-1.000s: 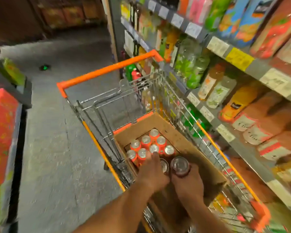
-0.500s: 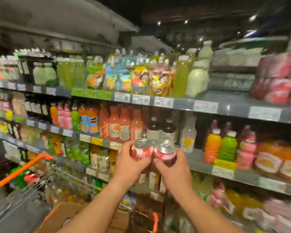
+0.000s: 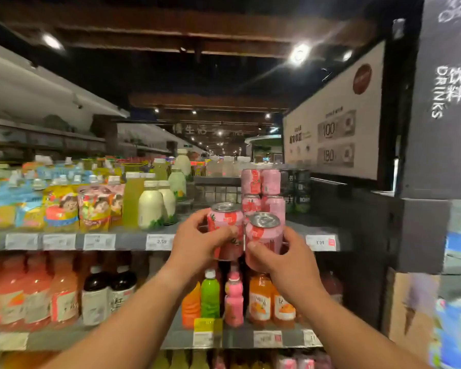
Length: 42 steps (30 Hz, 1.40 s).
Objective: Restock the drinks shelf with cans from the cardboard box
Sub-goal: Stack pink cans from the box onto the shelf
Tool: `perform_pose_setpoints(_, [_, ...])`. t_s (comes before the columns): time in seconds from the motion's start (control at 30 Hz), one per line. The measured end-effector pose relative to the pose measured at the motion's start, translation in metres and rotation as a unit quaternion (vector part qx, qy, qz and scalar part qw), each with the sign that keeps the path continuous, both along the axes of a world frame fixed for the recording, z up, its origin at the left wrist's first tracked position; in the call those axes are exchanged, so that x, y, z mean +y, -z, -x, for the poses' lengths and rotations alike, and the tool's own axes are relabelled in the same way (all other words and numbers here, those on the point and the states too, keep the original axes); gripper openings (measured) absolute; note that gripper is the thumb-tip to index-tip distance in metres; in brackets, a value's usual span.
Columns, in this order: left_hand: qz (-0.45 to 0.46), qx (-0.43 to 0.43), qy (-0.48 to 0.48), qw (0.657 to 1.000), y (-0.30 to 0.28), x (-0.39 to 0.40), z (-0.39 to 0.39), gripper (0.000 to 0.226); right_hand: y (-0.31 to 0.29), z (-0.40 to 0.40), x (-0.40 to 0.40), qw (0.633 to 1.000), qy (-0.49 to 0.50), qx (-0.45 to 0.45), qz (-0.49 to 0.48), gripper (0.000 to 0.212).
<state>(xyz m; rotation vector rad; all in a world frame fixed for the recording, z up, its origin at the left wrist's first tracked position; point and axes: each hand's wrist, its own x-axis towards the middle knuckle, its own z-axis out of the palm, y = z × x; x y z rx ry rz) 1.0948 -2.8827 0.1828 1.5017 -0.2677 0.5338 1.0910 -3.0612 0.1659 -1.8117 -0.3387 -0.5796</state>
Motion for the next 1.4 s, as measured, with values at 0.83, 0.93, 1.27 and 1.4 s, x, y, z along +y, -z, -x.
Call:
perform_pose_setpoints(0.83, [-0.013, 0.003, 0.001, 1.000, -0.082, -0.032, -0.280, 0.027, -0.097, -0.269, -0.057, 0.996, 0.071, 0.034, -0.033, 0.029])
perform_pose_setpoints(0.93, [-0.011, 0.004, 0.007, 1.000, -0.082, -0.033, -0.293, 0.028, -0.097, -0.286, -0.056, 0.997, 0.067, 0.039, -0.017, 0.029])
perform_pose_setpoints(1.27, [0.003, -0.018, 0.042, 0.999, -0.066, -0.040, -0.292, 0.030, -0.089, -0.294, -0.053, 0.998, 0.052, 0.018, 0.011, 0.029])
perform_pose_setpoints(1.4, [-0.019, -0.016, 0.037, 0.999, -0.057, -0.035, -0.294, 0.033, -0.088, -0.296, -0.053, 0.996, 0.075, 0.014, 0.056, 0.035])
